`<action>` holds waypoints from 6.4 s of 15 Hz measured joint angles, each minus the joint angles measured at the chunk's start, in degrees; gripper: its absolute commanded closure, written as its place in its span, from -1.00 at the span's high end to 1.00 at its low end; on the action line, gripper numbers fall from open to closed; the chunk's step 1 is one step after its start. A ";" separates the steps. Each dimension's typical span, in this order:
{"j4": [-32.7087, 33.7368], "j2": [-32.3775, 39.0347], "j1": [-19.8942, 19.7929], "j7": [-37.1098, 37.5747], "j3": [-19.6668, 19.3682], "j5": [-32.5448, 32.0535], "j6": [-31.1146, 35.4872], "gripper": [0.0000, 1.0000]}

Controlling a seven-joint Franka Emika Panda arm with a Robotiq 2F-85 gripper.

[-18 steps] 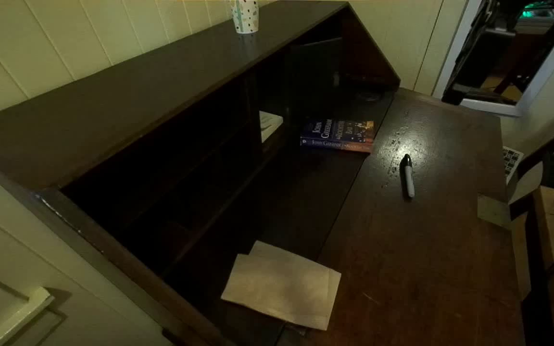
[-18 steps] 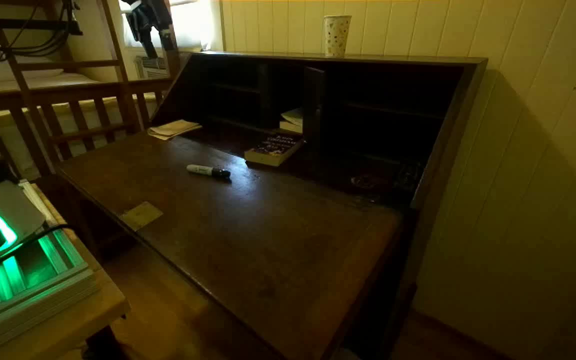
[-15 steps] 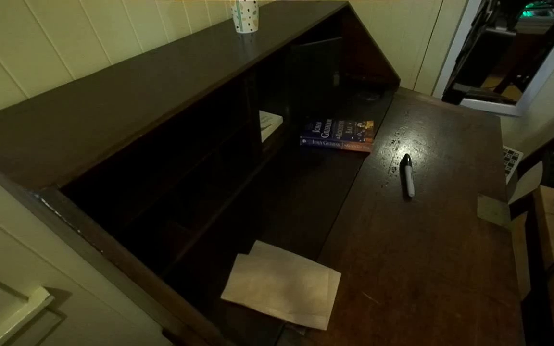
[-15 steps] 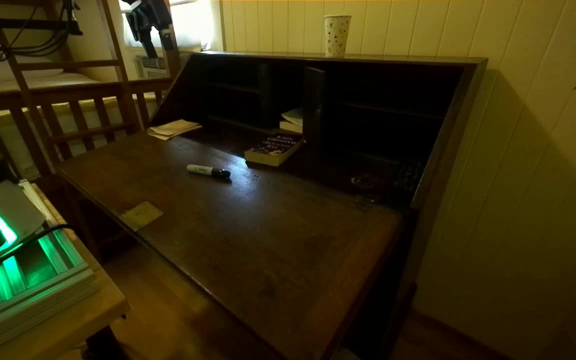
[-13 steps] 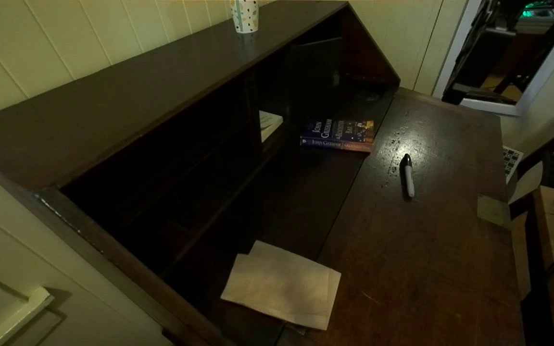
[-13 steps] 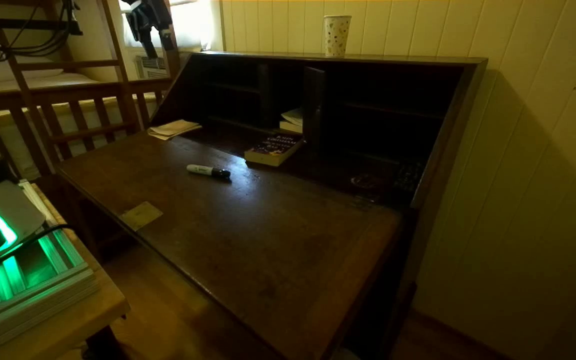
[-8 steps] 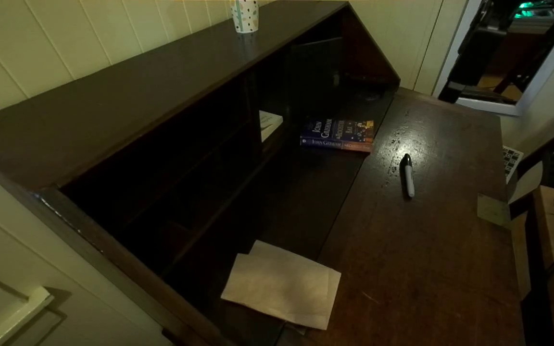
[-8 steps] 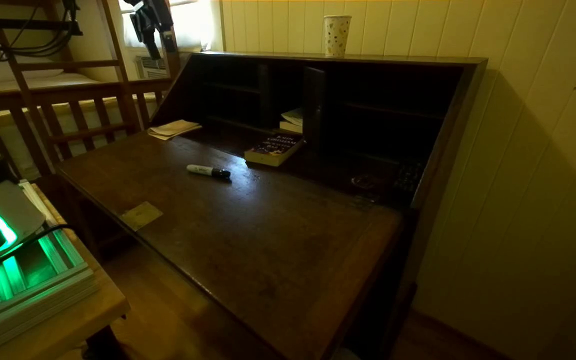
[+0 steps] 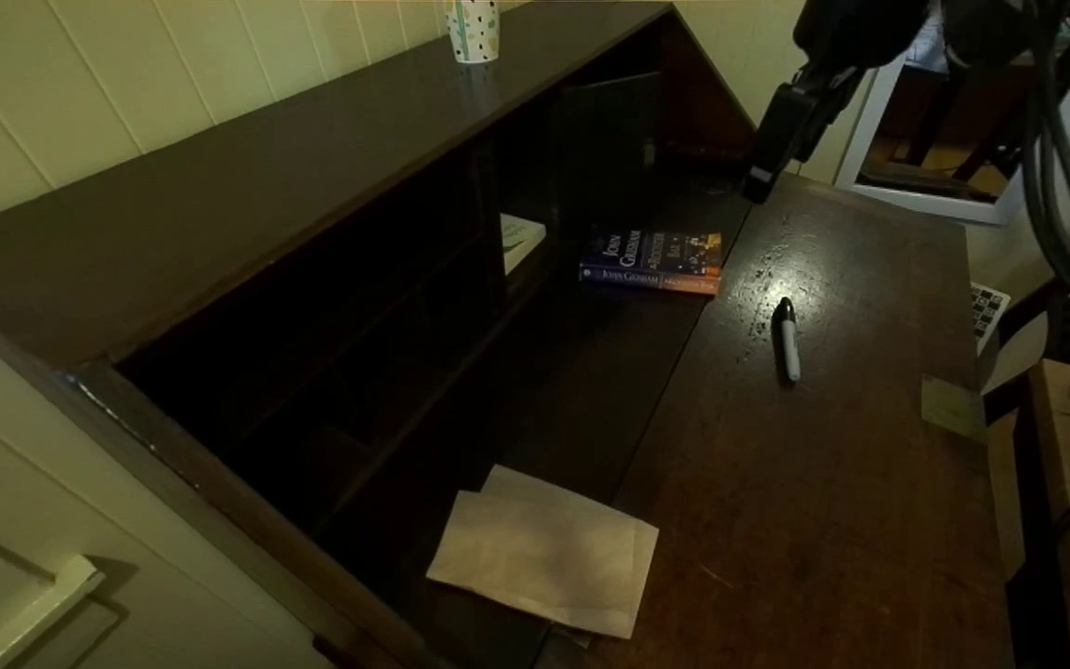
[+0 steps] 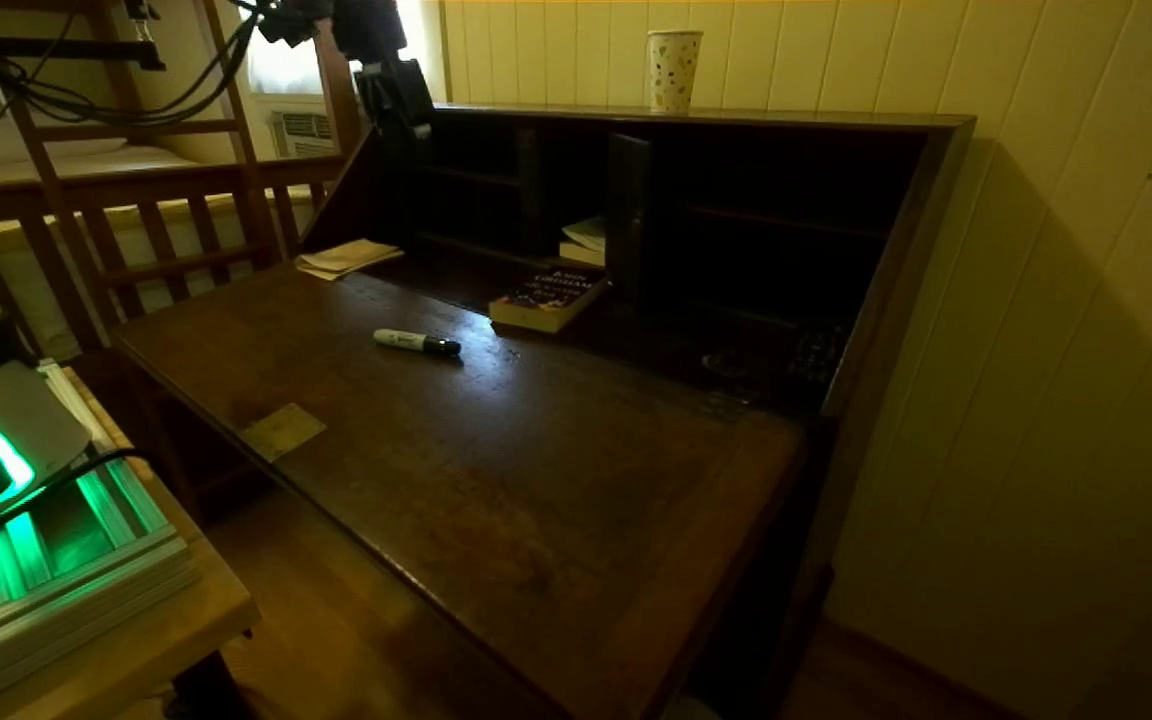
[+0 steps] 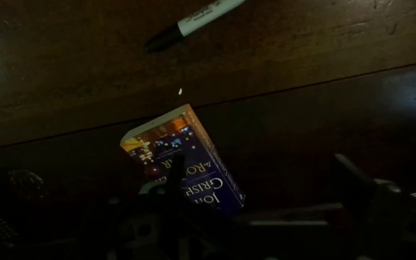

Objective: Move the two books

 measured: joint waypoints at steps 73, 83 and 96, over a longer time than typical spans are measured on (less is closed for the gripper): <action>24.31 38.30 4.61 -22.83 9.89 16.40 -1.06 -1.00; 17.17 31.73 3.43 -22.60 6.24 18.55 19.95 -1.00; 13.82 42.05 -9.60 -24.48 19.11 27.90 58.76 -0.98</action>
